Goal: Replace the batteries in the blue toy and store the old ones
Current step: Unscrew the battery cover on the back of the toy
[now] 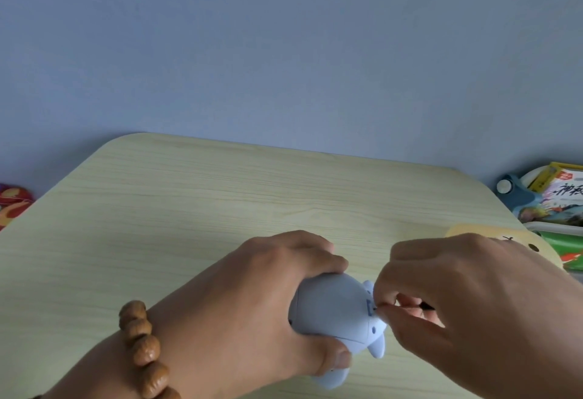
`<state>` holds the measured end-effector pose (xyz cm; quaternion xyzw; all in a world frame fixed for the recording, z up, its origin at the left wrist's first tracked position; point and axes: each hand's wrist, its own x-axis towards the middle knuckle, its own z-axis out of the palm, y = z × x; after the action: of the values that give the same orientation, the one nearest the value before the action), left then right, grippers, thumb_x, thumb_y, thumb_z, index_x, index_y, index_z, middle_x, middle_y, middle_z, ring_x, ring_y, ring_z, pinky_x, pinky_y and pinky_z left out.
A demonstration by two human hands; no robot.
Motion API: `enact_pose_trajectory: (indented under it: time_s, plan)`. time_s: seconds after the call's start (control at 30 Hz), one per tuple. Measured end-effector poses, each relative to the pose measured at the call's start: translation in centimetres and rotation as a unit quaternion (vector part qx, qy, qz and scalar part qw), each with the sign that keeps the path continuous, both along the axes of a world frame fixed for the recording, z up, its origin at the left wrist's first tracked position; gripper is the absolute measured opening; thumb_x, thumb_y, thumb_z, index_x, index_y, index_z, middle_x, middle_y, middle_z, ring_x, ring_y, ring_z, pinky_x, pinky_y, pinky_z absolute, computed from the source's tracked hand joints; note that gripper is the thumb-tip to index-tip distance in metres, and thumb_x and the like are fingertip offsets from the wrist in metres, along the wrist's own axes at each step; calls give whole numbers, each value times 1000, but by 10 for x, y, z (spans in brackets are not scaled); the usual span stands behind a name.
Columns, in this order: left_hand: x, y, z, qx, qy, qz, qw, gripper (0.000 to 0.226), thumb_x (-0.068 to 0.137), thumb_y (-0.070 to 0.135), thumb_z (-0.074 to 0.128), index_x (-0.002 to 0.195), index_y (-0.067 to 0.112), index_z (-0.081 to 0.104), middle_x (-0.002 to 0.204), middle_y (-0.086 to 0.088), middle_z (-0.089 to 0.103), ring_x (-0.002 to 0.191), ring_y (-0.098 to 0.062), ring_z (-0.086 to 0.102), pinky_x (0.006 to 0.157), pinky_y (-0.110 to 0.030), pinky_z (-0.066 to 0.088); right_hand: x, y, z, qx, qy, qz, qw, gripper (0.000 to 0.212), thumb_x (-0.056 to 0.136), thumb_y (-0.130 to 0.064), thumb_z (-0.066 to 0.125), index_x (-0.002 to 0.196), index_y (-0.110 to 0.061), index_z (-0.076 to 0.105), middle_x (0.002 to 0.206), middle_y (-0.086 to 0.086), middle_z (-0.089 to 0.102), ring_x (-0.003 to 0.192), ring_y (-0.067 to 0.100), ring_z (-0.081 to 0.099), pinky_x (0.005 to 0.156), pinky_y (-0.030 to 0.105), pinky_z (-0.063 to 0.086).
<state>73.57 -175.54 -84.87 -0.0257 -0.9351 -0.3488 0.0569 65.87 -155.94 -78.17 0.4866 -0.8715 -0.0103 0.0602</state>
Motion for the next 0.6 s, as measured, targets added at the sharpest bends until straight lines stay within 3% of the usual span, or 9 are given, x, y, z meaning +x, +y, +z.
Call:
enact_pose_trajectory:
  time_s: [0.07,0.17,0.23,0.3,0.37,0.47,0.53,0.6]
  plan:
    - [-1,2,0,16,3,-7,1000,63,54,72,58,115,65,42,125,41,47,119,10,51,103,-31,45,2,0,-2,-6,1,-7,1000,11,64,-45,51,57,-39,57,51,-21,49,35,4,45,28,22,35]
    - [-14,2,-4,25,-27,20,999,45,62,70,66,102,75,47,110,56,48,124,12,48,102,-17,42,1,3,-8,-59,-22,-35,997,9,67,-44,53,61,-38,55,58,-17,50,41,5,48,31,27,41]
    - [-4,4,4,-4,1,1,1000,63,60,70,71,118,64,47,125,54,37,121,23,40,96,-5,39,-4,8,-17,-120,-48,-61,990,10,71,-47,53,65,-39,55,67,-18,51,50,1,49,38,23,44]
    - [6,7,9,-37,12,-4,999,76,59,68,75,128,57,46,134,49,30,121,27,34,93,-1,37,-11,15,-29,-172,-57,-103,978,11,72,-49,52,66,-40,56,72,-17,55,60,0,53,47,18,44]
    - [8,7,10,-40,19,0,999,78,58,66,76,130,57,47,135,49,29,121,28,33,93,-1,37,-16,23,-41,-208,-68,-159,963,12,72,-45,57,63,-38,56,84,-18,61,70,0,57,62,15,45]
    - [6,6,9,-39,21,-10,999,77,58,66,76,129,56,49,133,53,27,120,30,32,90,-1,38,-17,29,-54,-220,-89,-230,944,18,70,-32,69,57,-35,57,94,-34,59,79,-8,57,68,9,44]
    - [7,5,10,-38,23,-9,999,76,57,67,76,128,57,50,133,53,27,120,29,33,92,-3,39,-16,31,-62,-208,-99,-270,935,19,69,-29,71,56,-34,58,86,-30,62,80,-8,57,54,15,46]
    - [9,5,11,-29,28,-9,999,76,56,67,77,127,57,52,133,51,31,120,27,36,95,-5,41,-17,32,-68,-197,-97,-305,927,22,71,-27,74,56,-32,58,58,-11,63,62,5,59,50,19,46]
